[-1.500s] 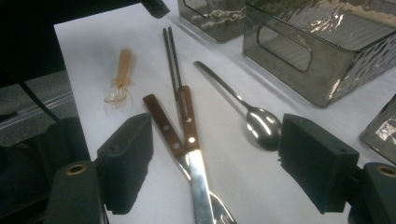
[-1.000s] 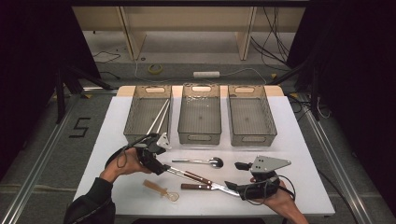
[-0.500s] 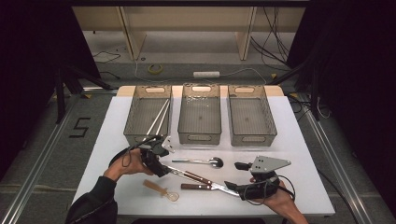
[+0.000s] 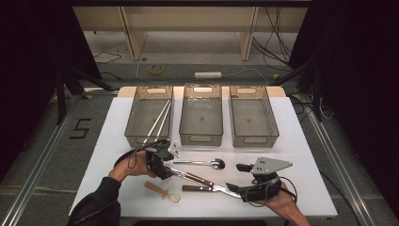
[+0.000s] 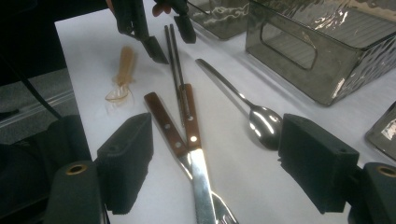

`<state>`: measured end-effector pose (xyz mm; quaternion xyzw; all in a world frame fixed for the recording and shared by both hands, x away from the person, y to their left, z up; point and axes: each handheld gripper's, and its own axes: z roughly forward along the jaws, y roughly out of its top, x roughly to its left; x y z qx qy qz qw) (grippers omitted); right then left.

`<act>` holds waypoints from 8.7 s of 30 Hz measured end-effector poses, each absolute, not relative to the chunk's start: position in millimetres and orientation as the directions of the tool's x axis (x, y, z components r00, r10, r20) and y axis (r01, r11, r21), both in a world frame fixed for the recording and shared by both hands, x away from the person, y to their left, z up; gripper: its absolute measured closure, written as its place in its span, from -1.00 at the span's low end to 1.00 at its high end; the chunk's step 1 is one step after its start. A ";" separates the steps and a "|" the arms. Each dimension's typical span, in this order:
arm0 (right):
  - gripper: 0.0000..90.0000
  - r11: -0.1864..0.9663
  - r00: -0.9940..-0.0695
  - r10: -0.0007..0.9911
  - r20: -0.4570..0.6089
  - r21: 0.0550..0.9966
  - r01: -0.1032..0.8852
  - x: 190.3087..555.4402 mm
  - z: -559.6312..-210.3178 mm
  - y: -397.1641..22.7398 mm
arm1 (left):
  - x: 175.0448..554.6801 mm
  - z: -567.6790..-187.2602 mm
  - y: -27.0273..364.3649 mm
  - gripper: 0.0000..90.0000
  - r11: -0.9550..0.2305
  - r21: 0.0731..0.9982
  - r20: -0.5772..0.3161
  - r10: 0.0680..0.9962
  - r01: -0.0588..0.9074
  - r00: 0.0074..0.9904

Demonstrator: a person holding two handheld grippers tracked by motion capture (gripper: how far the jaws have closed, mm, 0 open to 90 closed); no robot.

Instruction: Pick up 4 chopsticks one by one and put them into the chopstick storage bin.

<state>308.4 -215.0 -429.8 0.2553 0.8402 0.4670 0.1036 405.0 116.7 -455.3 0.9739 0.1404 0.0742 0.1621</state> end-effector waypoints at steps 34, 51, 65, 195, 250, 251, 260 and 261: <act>-0.39 0.442 -0.851 0.521 0.065 0.832 0.335 309.3 -431.0 -213.5 | 403.5 -460.8 104.5 0.54 -0.945 0.294 0.077 0.174 0.144 0.982; -0.38 0.450 -0.853 0.518 0.061 0.829 0.332 309.0 -431.3 -212.4 | 397.7 -459.8 103.0 0.77 -0.956 0.288 0.122 0.083 0.045 0.989; -0.38 0.455 -0.855 0.514 0.060 0.826 0.332 309.0 -431.0 -211.8 | 399.2 -459.0 105.3 0.88 -0.948 0.315 0.101 0.082 0.046 0.991; -0.39 0.437 -0.855 0.514 0.073 0.835 0.334 310.0 -430.4 -214.0 | 519.7 -390.6 213.4 0.89 -0.329 0.751 0.013 0.874 0.572 0.486; -0.39 0.435 -0.856 0.511 0.075 0.837 0.332 308.5 -429.9 -212.4 | 415.3 -382.5 153.2 -0.65 -0.582 0.650 0.020 0.655 0.488 0.755; -0.39 0.435 -0.856 0.511 0.073 0.837 0.332 308.4 -429.9 -212.4 | 413.9 -383.5 151.7 -0.65 -0.592 0.644 0.022 0.648 0.484 0.762; -0.39 0.436 -0.857 0.511 0.072 0.837 0.330 308.2 -429.5 -212.8 | 403.5 -391.4 141.7 -0.61 -0.700 0.567 0.060 0.560 0.434 0.826; -0.39 0.436 -0.857 0.510 0.072 0.837 0.330 308.1 -429.4 -212.7 | 402.4 -392.9 140.5 -0.60 -0.711 0.558 0.063 0.550 0.428 0.833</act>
